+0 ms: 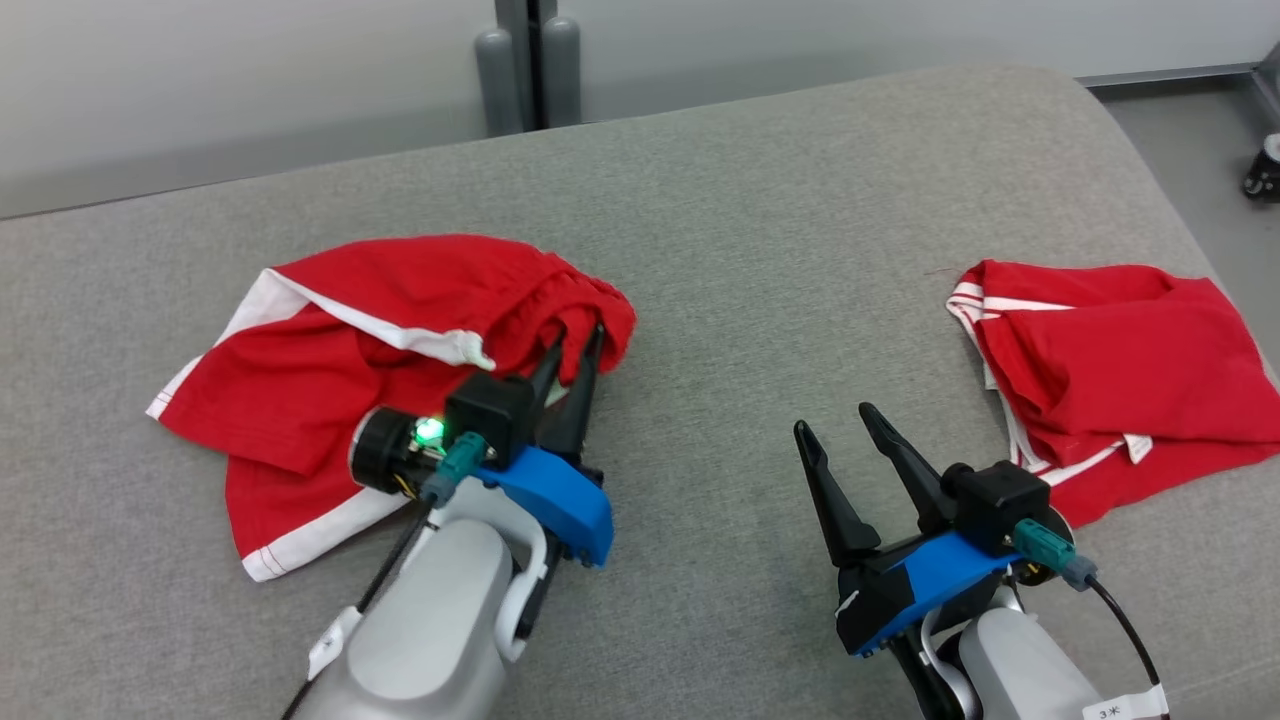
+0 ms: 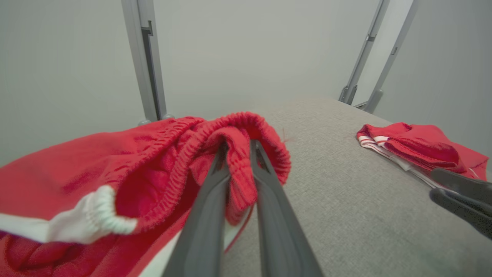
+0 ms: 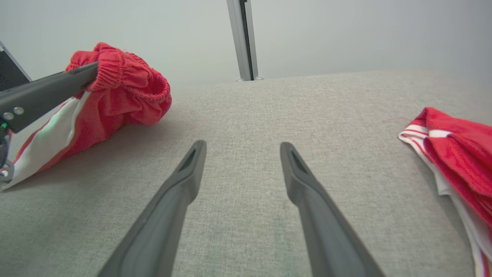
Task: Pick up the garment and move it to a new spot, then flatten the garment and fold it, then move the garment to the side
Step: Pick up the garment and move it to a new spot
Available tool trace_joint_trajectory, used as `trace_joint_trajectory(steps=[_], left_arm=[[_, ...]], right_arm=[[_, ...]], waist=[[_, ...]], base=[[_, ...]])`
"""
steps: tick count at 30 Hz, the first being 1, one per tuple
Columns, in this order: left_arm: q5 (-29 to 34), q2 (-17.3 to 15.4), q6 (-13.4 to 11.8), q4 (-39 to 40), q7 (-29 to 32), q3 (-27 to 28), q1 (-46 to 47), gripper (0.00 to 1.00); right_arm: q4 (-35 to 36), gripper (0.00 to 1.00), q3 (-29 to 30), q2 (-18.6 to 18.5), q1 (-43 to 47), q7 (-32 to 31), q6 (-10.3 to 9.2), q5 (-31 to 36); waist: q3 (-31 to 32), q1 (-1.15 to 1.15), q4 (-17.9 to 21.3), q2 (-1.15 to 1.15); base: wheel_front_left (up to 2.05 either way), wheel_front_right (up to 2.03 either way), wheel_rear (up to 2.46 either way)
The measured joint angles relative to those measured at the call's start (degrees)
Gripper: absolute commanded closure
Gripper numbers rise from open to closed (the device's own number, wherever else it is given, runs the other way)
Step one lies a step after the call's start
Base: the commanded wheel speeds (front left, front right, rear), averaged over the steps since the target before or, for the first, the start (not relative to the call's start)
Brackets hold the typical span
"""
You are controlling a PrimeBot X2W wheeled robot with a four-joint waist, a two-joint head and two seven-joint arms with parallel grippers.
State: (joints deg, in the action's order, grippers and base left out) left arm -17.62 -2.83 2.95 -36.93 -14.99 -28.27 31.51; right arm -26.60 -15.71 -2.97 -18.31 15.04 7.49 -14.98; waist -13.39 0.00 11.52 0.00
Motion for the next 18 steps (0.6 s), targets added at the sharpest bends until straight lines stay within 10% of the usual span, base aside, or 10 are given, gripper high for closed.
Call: trace_joint_trajectory(steps=[4, 5, 6, 18], left_arm=[[-6.45, -0.05, -2.46, -0.54, -0.01, -9.25, -1.89, 1.0], [-7.48, -0.04, -2.99, -0.52, 0.0, -10.57, -2.18, 0.87], [-8.38, -0.02, -3.47, -0.35, 0.0, -11.81, -2.49, 0.04], [-9.01, -0.62, -8.09, -1.67, 0.0, -6.34, -11.59, 0.0]], right_arm=[[-0.09, 0.0, -0.49, 0.02, 0.38, 0.0, 0.0, -0.93], [-0.09, 0.0, -0.45, 0.02, 0.62, 0.0, 0.0, -1.07], [-0.11, 0.0, -0.41, 0.02, 0.94, 0.0, 0.0, -1.25], [-0.15, 0.0, 0.53, 0.12, 3.49, 0.0, 0.0, -1.67]], waist=[[1.5, 0.0, 2.52, 0.0], [1.85, 0.0, 2.66, 0.0], [2.25, -0.01, 2.65, 0.0], [8.59, -0.01, -2.88, 0.0]], base=[[0.0, 0.0, 0.0], [0.0, 0.0, 0.0], [0.0, 0.0, 0.0], [0.0, 0.0, 0.0]])
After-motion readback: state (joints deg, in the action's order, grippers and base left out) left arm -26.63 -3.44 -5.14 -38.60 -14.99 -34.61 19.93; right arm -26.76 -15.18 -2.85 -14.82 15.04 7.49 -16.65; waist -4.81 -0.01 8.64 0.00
